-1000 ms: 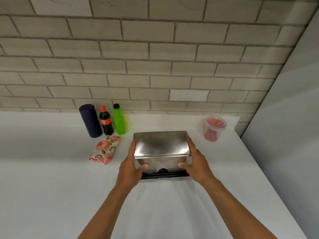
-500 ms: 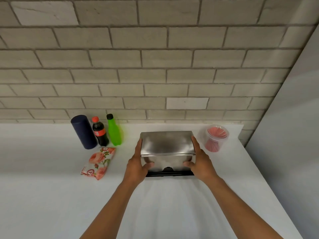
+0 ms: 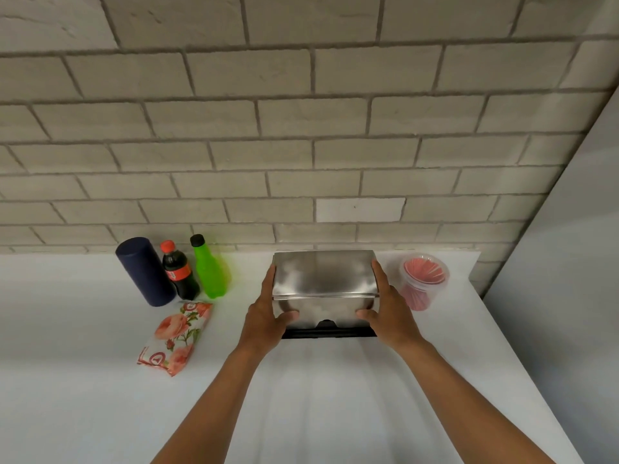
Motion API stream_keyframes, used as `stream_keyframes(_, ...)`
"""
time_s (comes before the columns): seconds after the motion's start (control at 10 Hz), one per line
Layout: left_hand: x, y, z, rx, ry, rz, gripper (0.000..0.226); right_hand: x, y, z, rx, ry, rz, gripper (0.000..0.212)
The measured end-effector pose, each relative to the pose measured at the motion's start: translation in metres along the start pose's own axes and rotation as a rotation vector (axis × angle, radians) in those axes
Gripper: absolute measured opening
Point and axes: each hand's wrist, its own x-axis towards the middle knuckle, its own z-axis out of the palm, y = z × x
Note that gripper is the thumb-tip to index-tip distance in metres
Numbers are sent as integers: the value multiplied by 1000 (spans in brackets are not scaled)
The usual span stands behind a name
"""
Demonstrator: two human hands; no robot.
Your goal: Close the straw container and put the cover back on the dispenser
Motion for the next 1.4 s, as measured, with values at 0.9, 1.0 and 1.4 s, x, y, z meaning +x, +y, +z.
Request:
stream_keyframes(0.9, 23, -2, 2, -38, 15, 89, 112, 23, 7, 1, 13, 46, -36, 121)
stream_keyframes(1.0, 23, -2, 3, -29, 21, 75, 112, 24, 8, 1, 14, 43, -44, 120)
stream_keyframes(1.4, -7, -2, 12, -134, 68, -136, 128, -4, 0, -9, 23, 3, -17, 126)
